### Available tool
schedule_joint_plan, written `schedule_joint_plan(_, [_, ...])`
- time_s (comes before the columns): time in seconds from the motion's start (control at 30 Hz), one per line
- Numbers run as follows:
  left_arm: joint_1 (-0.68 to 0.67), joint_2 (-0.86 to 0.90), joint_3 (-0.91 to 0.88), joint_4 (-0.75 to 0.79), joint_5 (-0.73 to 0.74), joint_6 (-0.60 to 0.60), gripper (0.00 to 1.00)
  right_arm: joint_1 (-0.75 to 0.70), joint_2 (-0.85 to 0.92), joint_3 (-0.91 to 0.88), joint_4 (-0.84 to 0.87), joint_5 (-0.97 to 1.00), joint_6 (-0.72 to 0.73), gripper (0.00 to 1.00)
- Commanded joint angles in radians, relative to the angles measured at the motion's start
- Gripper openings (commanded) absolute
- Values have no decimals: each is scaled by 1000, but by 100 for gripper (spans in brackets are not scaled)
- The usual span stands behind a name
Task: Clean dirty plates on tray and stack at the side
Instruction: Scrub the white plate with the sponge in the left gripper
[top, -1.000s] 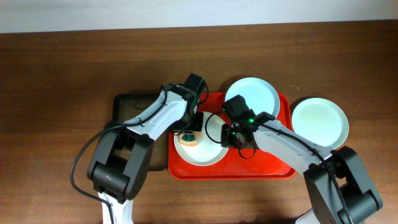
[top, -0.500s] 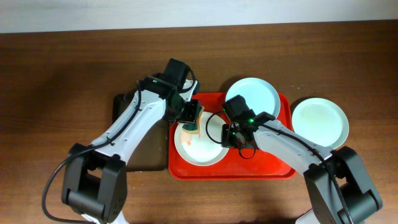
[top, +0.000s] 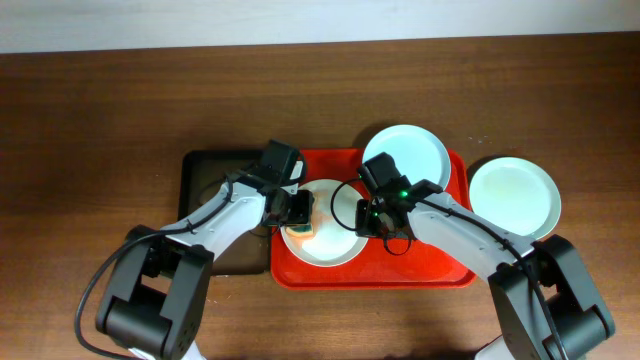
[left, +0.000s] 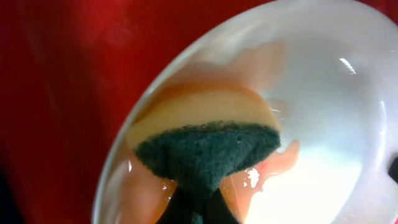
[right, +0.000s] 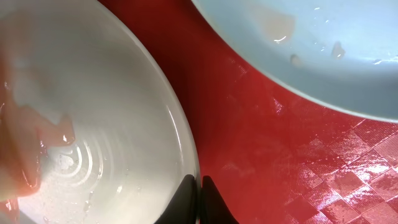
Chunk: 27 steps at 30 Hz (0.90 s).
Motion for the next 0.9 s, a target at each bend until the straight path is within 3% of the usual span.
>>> schedule_joint_plan(0.0, [-8,22,-33,79,287,-13,0,7,13,-6,2,-6,-8,4])
schedule_joint_plan(0.13, [56,-17,94,-18,321,-5,0,7,13,-6,2,-7,-8,4])
schedule_joint_plan(0.3, [36,-92,129,-114,22,11,0,7,13,-6,-2,-7,-8,4])
schedule_joint_plan(0.6, [-75,50,58,-90,-229,-40,0,7,13,-6,-2,-6,-8,4])
schedule_joint_plan(0.7, [-77,131,58,-84,-98,-45,0,7,13,-6,-2,-6,-8,4])
schedule_joint_plan(0.77, [-77,142,58,-67,155,28,0,7,13,-6,-2,-6,-8,5])
schedule_joint_plan(0.87, [-74,139,71,-8,362,76,0,7,13,-6,-2,-6,-8,4])
